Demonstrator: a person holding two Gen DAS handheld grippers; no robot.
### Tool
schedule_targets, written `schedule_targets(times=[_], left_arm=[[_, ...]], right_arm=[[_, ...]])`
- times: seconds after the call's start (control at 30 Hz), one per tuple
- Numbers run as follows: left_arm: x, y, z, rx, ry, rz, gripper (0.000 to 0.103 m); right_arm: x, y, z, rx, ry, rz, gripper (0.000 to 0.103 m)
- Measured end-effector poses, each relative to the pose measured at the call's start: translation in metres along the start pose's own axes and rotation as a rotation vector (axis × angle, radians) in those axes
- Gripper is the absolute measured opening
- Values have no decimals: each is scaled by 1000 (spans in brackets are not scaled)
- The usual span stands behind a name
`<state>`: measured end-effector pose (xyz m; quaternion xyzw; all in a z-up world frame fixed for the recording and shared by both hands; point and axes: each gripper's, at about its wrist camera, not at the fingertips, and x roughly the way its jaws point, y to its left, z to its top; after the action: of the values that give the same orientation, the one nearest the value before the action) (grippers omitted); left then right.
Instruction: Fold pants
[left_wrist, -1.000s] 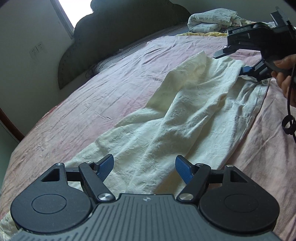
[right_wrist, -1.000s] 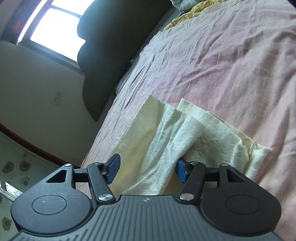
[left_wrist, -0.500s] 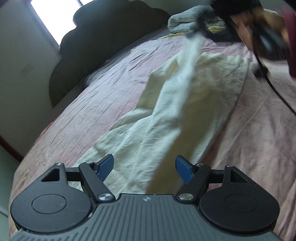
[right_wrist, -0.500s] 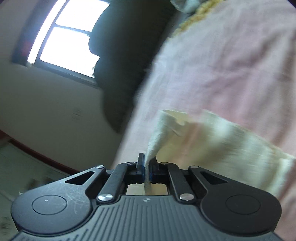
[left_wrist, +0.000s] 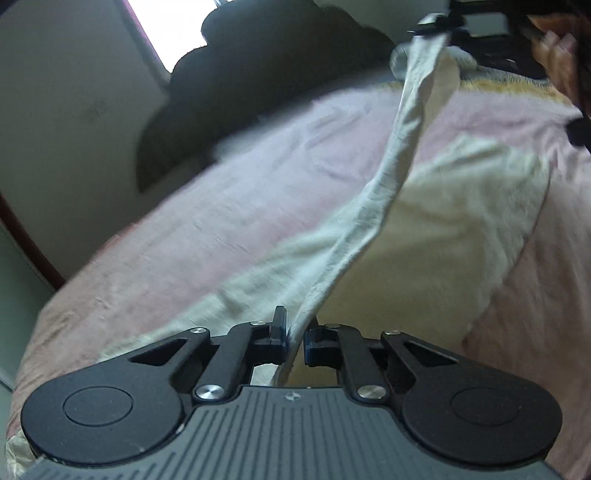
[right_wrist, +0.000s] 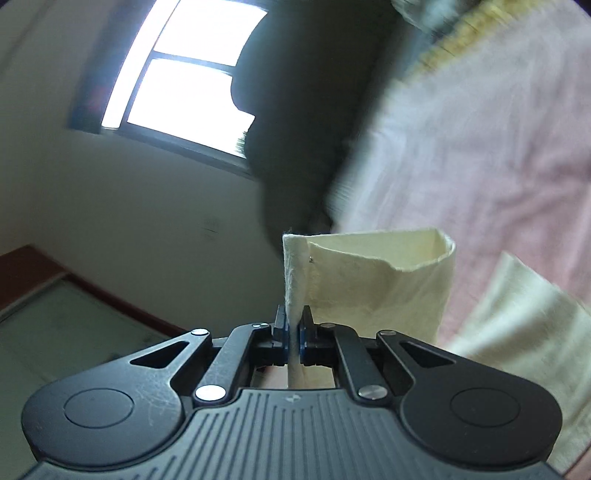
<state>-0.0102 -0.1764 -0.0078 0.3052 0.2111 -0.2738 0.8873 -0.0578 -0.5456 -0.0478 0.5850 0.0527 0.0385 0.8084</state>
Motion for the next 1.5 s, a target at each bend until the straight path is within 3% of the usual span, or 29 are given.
schedule_targets(times=[0.1,0.27,0.43,0.67,0.73,0.77,0.9,0.97,1.0,1.03,1.07,1.1,1.13,1.23,1.33,1.4,1.5], left_arm=[[-4,-7,-3,49,15,-68,12],[2,-30,-19,124,45,-99,12],[-5,-26,-19,122,30,-104,12],[6,-38,-31,176,67,-118,12],[4,-39,-31,186,57,-111,24],[3,-39,-30,186,56,-120,24],[-3,-27,-24,138,65,-148,48],[-8,-13,-19,79,72,-198,60],[-11,-6,-17,44,74,-229,70],[-14,1,-14,11,78,-254,75],[-18,7,-11,-18,79,-275,75],[-22,12,-8,-39,73,-293,75],[-26,17,-5,-57,63,-309,75],[-31,28,3,-114,41,-325,78],[-16,30,5,-144,93,-251,79],[-2,34,2,-175,149,-211,78],[8,49,-4,-242,209,-203,77]], right_arm=[[-29,-1,-2,-49,-27,-24,5],[-75,-60,-22,62,-7,-260,6],[-89,-89,-40,118,-9,-323,6],[-79,-91,-46,15,33,-405,6],[-73,-89,-45,-44,55,-419,6],[-69,-85,-44,-71,66,-431,6],[-60,-65,-40,-186,101,-486,11],[-63,-53,-37,-249,50,-556,17],[-67,-47,-35,-287,5,-598,21],[-67,-37,-33,-355,-58,-682,33],[-65,-25,-34,-459,-106,-755,37],[-55,-11,-37,-576,-105,-767,37],[-43,0,-40,-678,-46,-733,38],[18,16,-52,-894,283,-663,64],[75,1,-64,-982,502,-680,64],[97,-15,-64,-998,526,-714,64],[104,-20,-46,-862,448,-669,64]])
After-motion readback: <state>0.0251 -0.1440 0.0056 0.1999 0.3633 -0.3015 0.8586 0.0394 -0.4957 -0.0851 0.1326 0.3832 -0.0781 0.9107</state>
